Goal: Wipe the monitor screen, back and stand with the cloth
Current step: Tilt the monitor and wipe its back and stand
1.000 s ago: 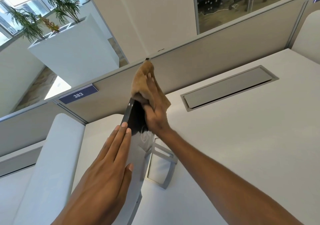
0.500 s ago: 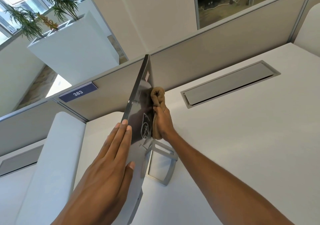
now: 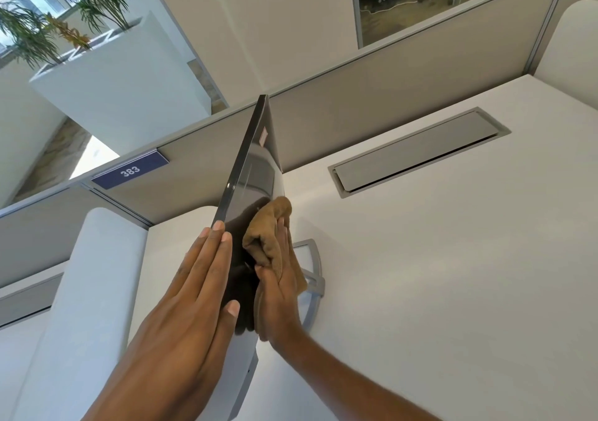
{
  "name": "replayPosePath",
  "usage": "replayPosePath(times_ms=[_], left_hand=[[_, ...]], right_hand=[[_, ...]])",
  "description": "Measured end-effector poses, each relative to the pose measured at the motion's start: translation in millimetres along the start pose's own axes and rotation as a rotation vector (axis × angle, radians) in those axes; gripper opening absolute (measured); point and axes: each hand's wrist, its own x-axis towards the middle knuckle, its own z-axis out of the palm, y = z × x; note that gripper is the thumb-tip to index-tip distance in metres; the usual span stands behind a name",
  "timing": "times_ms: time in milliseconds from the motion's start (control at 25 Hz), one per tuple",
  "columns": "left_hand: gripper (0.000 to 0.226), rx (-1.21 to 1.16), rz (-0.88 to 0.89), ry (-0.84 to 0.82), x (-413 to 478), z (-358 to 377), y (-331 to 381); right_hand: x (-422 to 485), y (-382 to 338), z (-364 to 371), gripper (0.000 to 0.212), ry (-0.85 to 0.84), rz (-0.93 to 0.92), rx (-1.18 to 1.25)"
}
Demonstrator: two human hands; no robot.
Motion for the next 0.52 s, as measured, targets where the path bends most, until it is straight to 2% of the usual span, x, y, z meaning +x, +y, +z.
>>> replayPosePath(times_ms=[200,360,520], left_hand=[[0.07,-0.002,0.006,-0.021,-3.2,-5.3,-1.1],[0.068,-0.007,-0.008,-0.019,-2.2,-3.4,-2.1],[0.07,-0.023,0.004,-0.031,0.6,-2.4,-2.6]], right_hand=[[97.9,-50.9,-1.0,0.064,-0.027,-0.24,-0.1],[170.9,-79.3,-3.2,0.061,-0.03,-0.074,-0.153],[191.5,-81.9,-17.2,0.037,-0.017,0.097,-0.148]])
